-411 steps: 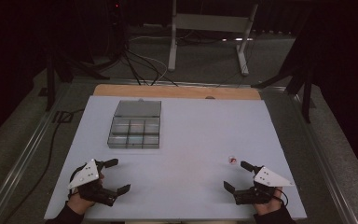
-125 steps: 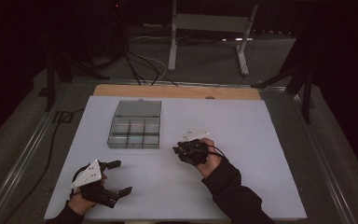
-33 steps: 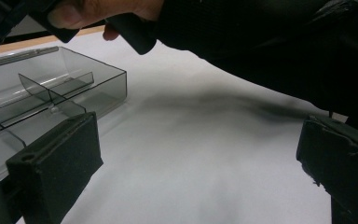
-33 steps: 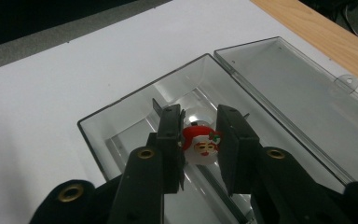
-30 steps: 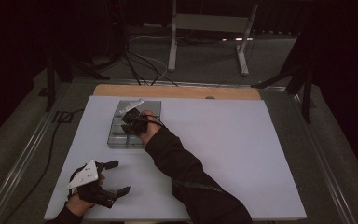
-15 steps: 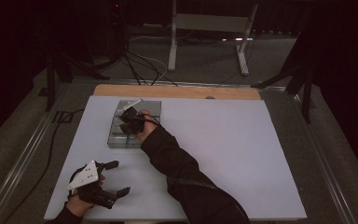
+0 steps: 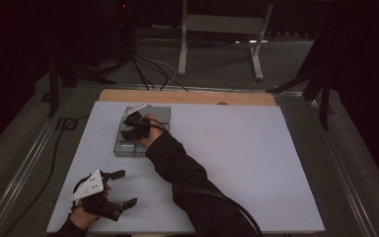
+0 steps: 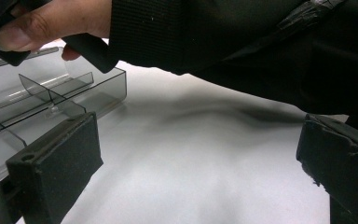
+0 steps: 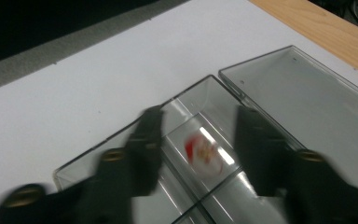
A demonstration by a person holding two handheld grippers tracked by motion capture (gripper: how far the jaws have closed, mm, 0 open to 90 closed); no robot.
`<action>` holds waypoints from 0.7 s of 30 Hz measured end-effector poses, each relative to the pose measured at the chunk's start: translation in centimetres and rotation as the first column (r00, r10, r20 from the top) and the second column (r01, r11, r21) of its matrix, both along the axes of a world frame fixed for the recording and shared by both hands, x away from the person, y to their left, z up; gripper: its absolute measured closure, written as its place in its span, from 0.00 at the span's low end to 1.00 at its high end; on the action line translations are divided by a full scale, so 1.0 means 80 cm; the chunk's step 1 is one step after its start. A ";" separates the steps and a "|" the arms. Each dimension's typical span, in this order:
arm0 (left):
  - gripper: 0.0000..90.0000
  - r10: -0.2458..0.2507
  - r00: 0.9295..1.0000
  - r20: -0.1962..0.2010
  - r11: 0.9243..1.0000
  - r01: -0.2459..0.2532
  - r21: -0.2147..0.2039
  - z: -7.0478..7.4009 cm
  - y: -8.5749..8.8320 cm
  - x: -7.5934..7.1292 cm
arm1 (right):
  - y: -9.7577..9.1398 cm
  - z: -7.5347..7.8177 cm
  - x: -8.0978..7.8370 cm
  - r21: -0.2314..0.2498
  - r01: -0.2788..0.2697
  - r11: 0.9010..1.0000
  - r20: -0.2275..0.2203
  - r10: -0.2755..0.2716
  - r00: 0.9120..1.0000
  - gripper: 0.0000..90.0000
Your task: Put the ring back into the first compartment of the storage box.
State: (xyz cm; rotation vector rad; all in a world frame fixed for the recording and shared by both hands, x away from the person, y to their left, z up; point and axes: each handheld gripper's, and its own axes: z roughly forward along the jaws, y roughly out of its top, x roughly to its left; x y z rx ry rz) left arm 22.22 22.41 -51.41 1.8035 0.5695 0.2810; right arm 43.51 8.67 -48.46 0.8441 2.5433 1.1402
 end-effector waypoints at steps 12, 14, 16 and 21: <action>0.01 -0.005 1.000 0.002 1.000 0.005 0.009 0.000 -0.001 0.000 | -0.017 0.020 -0.010 0.113 -0.067 0.991 -0.033 0.072 0.997 0.14; 0.01 -0.007 1.000 0.002 1.000 0.007 0.010 0.000 -0.001 0.000 | -0.022 0.024 -0.012 0.132 -0.068 0.989 -0.049 0.075 0.996 0.14; 0.01 -0.009 1.000 0.004 1.000 0.009 0.011 0.000 -0.001 -0.001 | -0.026 0.027 -0.015 0.140 -0.071 0.988 -0.048 0.078 0.996 0.12; 0.01 -0.006 1.000 0.003 1.000 0.006 0.012 0.000 -0.001 0.000 | -0.037 0.032 -0.019 0.173 -0.081 0.981 -0.052 0.092 0.994 0.05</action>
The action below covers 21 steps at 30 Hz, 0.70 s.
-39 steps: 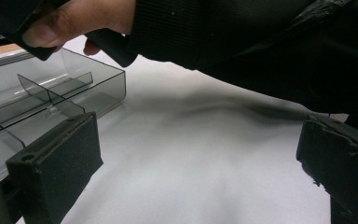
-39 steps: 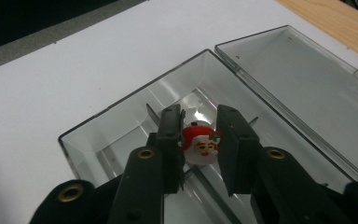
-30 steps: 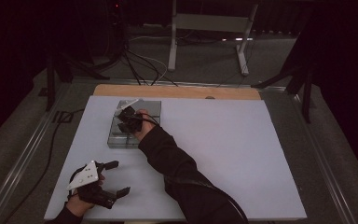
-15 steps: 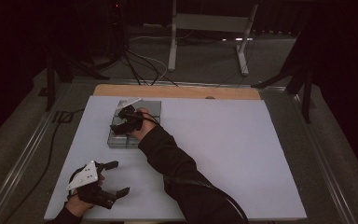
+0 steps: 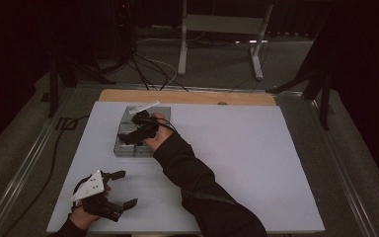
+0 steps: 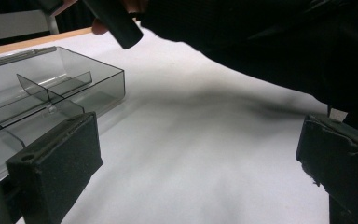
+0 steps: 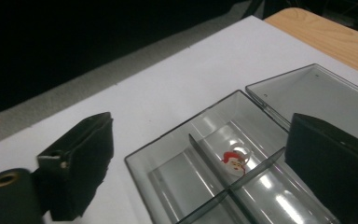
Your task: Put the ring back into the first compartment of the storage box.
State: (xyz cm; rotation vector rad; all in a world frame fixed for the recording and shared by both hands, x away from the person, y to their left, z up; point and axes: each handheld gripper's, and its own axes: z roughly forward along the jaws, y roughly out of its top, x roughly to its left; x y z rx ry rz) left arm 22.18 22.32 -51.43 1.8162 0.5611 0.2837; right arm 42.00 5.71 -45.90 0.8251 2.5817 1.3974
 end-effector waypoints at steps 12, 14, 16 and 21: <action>0.01 0.003 1.000 -0.003 1.000 -0.003 0.008 -0.001 -0.001 0.001 | -0.041 0.008 -0.013 0.034 -0.005 0.999 0.008 0.005 1.000 0.01; 0.01 0.002 1.000 -0.003 1.000 -0.002 0.011 -0.002 -0.001 0.001 | -0.050 0.012 -0.014 0.041 0.001 0.999 0.017 -0.002 1.000 0.01; 0.00 0.004 1.000 -0.004 1.000 -0.004 0.012 -0.001 -0.001 0.001 | -0.058 0.015 -0.016 0.044 0.003 0.999 0.021 -0.004 1.000 0.01; 0.01 0.008 1.000 -0.006 1.000 -0.007 0.013 -0.002 0.000 0.002 | -0.083 0.024 -0.020 0.043 0.014 0.999 0.037 -0.015 0.999 0.01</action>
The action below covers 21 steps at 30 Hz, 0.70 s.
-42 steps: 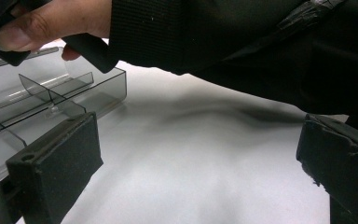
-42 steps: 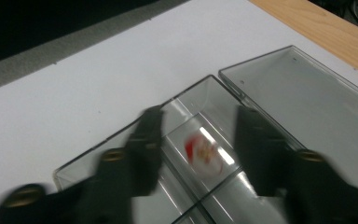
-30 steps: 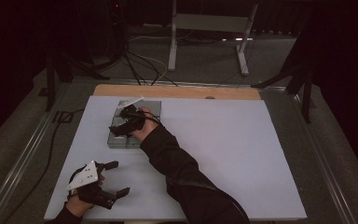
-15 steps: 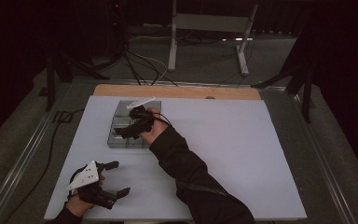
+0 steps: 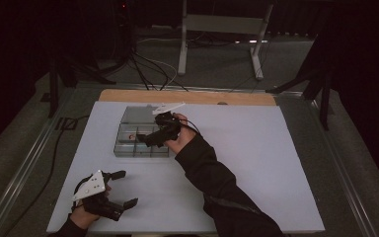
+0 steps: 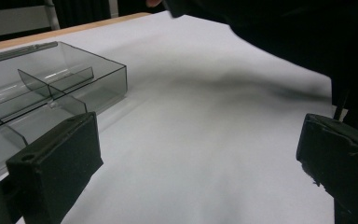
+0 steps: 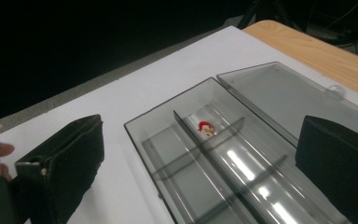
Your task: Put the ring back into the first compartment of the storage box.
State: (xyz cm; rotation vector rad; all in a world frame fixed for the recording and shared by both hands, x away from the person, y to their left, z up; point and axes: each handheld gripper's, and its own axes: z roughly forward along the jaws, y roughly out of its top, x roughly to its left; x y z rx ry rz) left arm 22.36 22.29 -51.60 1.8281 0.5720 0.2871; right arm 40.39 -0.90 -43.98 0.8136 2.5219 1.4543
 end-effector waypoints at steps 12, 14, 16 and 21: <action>0.00 0.000 1.000 -0.002 1.000 0.000 0.006 0.000 -0.002 0.000 | -0.069 0.010 -0.023 0.000 0.025 1.000 0.029 -0.025 0.999 0.01; 0.00 0.000 1.000 -0.003 1.000 0.000 0.010 -0.001 -0.003 0.001 | -0.083 0.012 -0.028 0.007 0.032 0.999 0.041 -0.032 0.999 0.01; 0.00 -0.001 1.000 -0.003 1.000 0.001 0.011 -0.001 -0.003 0.001 | -0.096 0.014 -0.033 0.010 0.040 0.999 0.048 -0.040 0.998 0.01; 0.00 -0.001 1.000 -0.005 1.000 0.001 0.021 -0.001 -0.004 0.001 | -0.132 0.020 -0.046 0.016 0.057 0.998 0.058 -0.057 0.997 0.01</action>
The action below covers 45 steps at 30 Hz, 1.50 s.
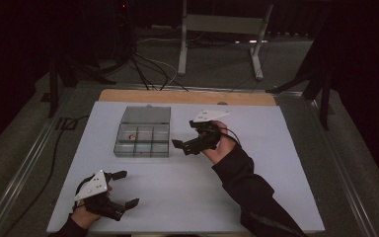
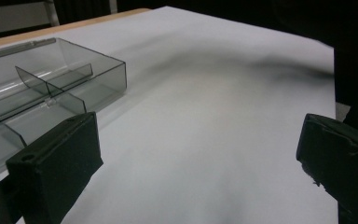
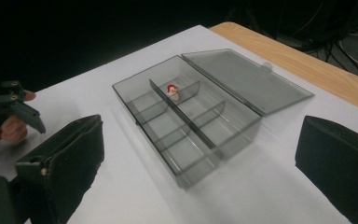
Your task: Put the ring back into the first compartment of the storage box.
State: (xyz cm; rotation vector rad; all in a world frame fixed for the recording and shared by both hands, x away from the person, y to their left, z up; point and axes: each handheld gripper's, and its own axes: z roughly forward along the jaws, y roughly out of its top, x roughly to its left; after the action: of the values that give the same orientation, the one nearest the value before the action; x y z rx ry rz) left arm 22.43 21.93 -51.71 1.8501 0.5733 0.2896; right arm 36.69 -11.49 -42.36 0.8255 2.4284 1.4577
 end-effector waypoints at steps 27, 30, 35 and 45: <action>0.00 -0.001 1.000 0.000 1.000 0.001 0.000 0.000 -0.001 0.001 | -0.119 -0.059 -0.080 0.034 0.097 0.995 -0.017 -0.096 0.995 0.01; 0.01 -0.003 1.000 0.000 1.000 0.003 -0.002 0.000 -0.001 0.001 | -0.139 -0.068 -0.094 0.032 0.113 0.993 0.001 -0.113 0.994 0.01; 0.01 -0.002 1.000 -0.001 1.000 0.002 0.000 0.000 -0.001 0.001 | -0.160 -0.077 -0.107 0.031 0.135 0.990 0.010 -0.135 0.991 0.01; 0.00 -0.003 1.000 -0.003 1.000 0.003 0.003 -0.001 -0.002 0.002 | -0.197 -0.094 -0.138 0.021 0.172 0.985 0.022 -0.173 0.985 0.01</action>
State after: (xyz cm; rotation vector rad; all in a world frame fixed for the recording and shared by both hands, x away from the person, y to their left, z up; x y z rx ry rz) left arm 22.55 21.80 -51.78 1.8547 0.5723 0.2865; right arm 25.63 -27.28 -49.88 0.9900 2.2658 1.4194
